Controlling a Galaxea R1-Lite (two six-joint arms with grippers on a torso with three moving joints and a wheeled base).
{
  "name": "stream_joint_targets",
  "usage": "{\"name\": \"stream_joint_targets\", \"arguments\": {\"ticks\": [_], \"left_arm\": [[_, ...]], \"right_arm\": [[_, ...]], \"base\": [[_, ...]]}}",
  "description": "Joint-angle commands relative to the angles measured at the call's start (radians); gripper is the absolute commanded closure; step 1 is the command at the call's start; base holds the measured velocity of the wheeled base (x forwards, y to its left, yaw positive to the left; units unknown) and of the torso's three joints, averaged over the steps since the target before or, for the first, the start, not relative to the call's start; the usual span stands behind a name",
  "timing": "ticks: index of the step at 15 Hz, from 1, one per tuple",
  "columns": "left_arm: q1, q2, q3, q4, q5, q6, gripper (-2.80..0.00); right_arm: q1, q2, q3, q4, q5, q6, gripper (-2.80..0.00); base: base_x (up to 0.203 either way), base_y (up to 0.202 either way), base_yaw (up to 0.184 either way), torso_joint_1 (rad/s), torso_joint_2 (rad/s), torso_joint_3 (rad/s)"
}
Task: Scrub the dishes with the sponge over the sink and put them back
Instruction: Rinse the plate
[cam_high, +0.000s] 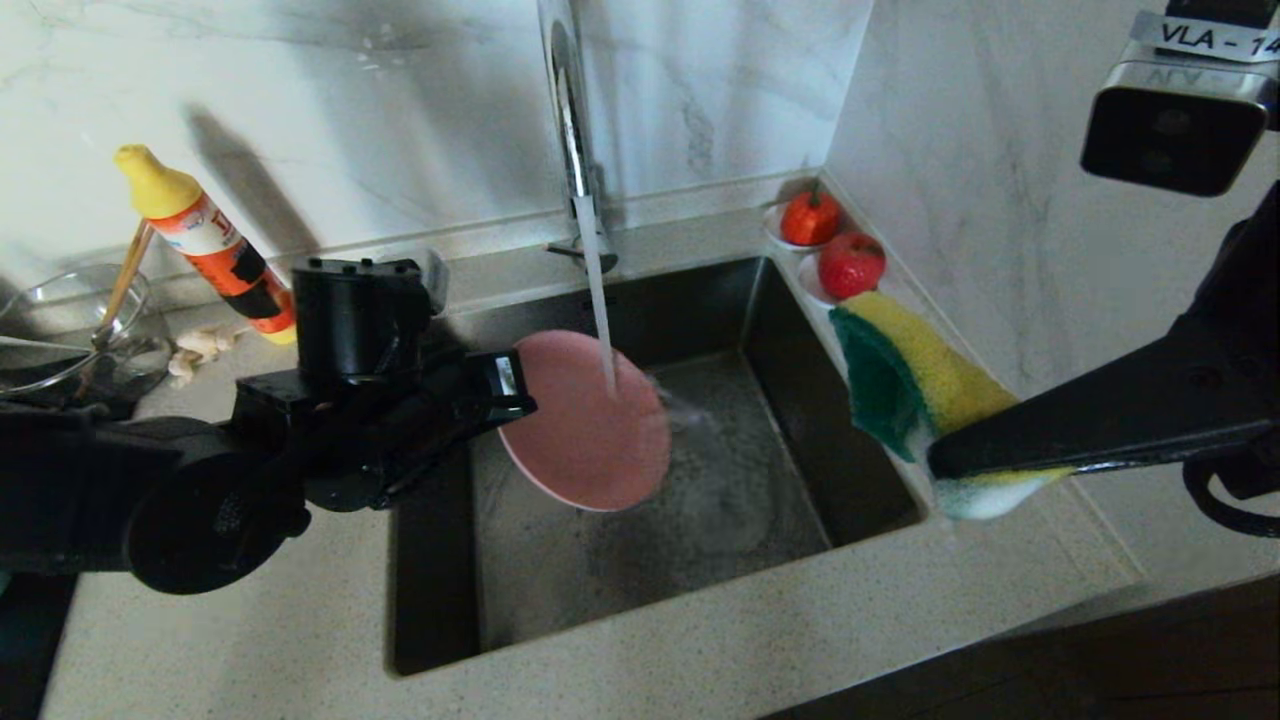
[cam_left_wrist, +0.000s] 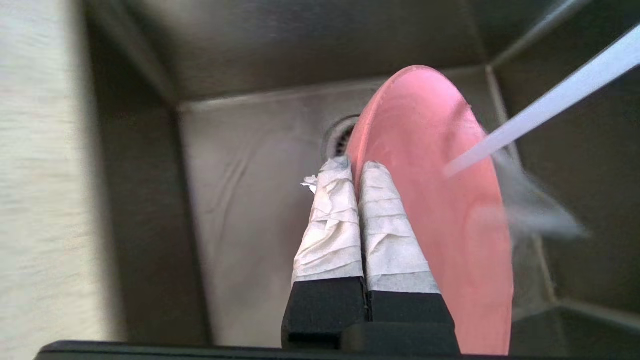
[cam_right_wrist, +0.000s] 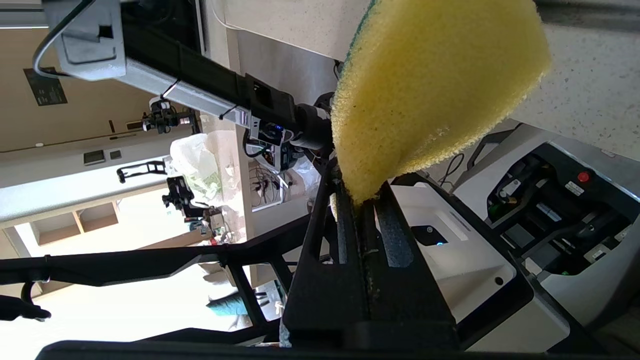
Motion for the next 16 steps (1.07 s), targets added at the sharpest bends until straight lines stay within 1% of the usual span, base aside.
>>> {"name": "stream_joint_targets", "arguments": {"ticks": [1, 4, 5, 8, 10, 12, 15, 16], "left_arm": [[0.019, -0.093, 0.030, 0.007, 0.004, 0.032, 0.00], [0.042, -0.218, 0.066, 0.017, 0.003, 0.164, 0.00], [0.044, -0.259, 0.072, 0.018, 0.002, 0.217, 0.00], [0.044, -0.366, 0.099, 0.019, -0.003, 0.419, 0.00], [0.044, -0.424, 0.125, 0.017, -0.011, 0.573, 0.00], [0.044, -0.477, 0.145, 0.016, -0.036, 0.705, 0.00], [0.044, -0.521, 0.181, 0.015, -0.053, 0.877, 0.00], [0.044, -0.530, 0.195, 0.011, -0.054, 0.919, 0.00]], "right_arm": [[0.001, 0.009, -0.001, 0.004, 0.003, 0.003, 0.00], [0.001, 0.017, 0.004, 0.004, 0.005, 0.005, 0.00], [0.001, 0.021, 0.004, 0.004, 0.005, 0.005, 0.00], [0.001, 0.022, 0.009, 0.005, 0.001, 0.008, 0.00], [0.001, 0.018, 0.011, 0.004, -0.002, 0.009, 0.00], [0.001, 0.018, 0.016, 0.006, -0.002, 0.012, 0.00], [0.001, 0.021, 0.028, 0.006, -0.002, 0.011, 0.00], [0.001, 0.023, 0.030, 0.006, -0.002, 0.011, 0.00]], "base": [[0.000, 0.000, 0.000, 0.000, 0.00, 0.000], [0.000, 0.000, 0.000, 0.000, 0.00, 0.000], [0.000, 0.000, 0.000, 0.000, 0.00, 0.000], [0.000, 0.000, 0.000, 0.000, 0.00, 0.000], [0.000, 0.000, 0.000, 0.000, 0.00, 0.000], [0.000, 0.000, 0.000, 0.000, 0.00, 0.000], [0.000, 0.000, 0.000, 0.000, 0.00, 0.000], [0.000, 0.000, 0.000, 0.000, 0.00, 0.000]]}}
